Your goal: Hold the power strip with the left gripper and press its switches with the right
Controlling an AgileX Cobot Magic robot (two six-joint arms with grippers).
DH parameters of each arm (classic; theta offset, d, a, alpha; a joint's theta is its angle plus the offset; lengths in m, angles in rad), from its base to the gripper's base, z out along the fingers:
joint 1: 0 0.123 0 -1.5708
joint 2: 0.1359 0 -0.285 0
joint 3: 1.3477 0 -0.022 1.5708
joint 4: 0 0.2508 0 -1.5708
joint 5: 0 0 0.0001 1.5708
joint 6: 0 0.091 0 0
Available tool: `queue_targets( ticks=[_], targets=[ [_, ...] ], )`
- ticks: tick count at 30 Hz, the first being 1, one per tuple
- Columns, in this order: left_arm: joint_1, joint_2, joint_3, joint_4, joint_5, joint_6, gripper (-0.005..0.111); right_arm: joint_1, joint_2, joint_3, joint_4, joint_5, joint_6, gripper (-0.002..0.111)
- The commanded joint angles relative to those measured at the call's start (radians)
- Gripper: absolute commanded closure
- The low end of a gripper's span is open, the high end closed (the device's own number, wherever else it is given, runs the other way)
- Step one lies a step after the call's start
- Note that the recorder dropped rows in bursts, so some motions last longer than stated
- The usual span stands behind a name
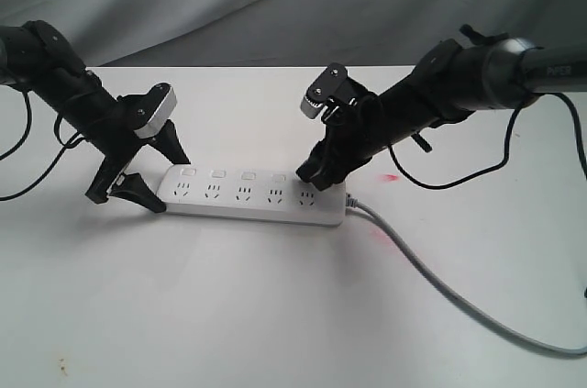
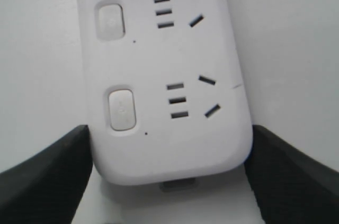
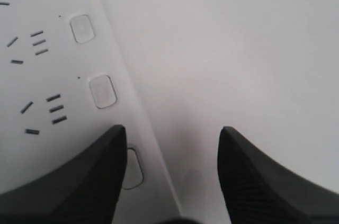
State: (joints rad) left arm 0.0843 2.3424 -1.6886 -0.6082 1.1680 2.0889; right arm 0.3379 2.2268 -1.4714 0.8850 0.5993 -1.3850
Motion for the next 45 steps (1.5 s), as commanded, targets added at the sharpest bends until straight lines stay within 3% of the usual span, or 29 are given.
queue_targets(
  ticks=[1, 13, 18, 28, 38, 45],
  targets=[
    [-0.002, -0.002, -0.004, -0.002, 0.006, 0.004, 0.098, -0.001, 0.026, 0.01, -0.133, 0.006, 0.042, 0.059],
    [-0.002, -0.002, -0.004, -0.002, 0.006, 0.004, 0.098, -0.001, 0.032, 0.01, -0.129, -0.003, 0.075, 0.059],
    [-0.002, -0.002, -0.004, -0.002, 0.006, 0.004, 0.098, 0.001, -0.062, 0.01, -0.016, -0.016, 0.008, 0.059],
    [-0.002, -0.002, -0.004, -0.002, 0.006, 0.004, 0.098, -0.001, -0.279, 0.01, -0.044, -0.057, 0.011, 0.059],
    [-0.002, -0.002, -0.004, -0.002, 0.006, 0.004, 0.098, -0.051, -0.464, 0.01, -0.35, -0.02, 0.397, 0.059],
    [-0.002, -0.002, -0.004, -0.002, 0.006, 0.004, 0.098, -0.119, -0.691, 0.01, -0.395, 0.061, 0.512, 0.059]
  ],
)
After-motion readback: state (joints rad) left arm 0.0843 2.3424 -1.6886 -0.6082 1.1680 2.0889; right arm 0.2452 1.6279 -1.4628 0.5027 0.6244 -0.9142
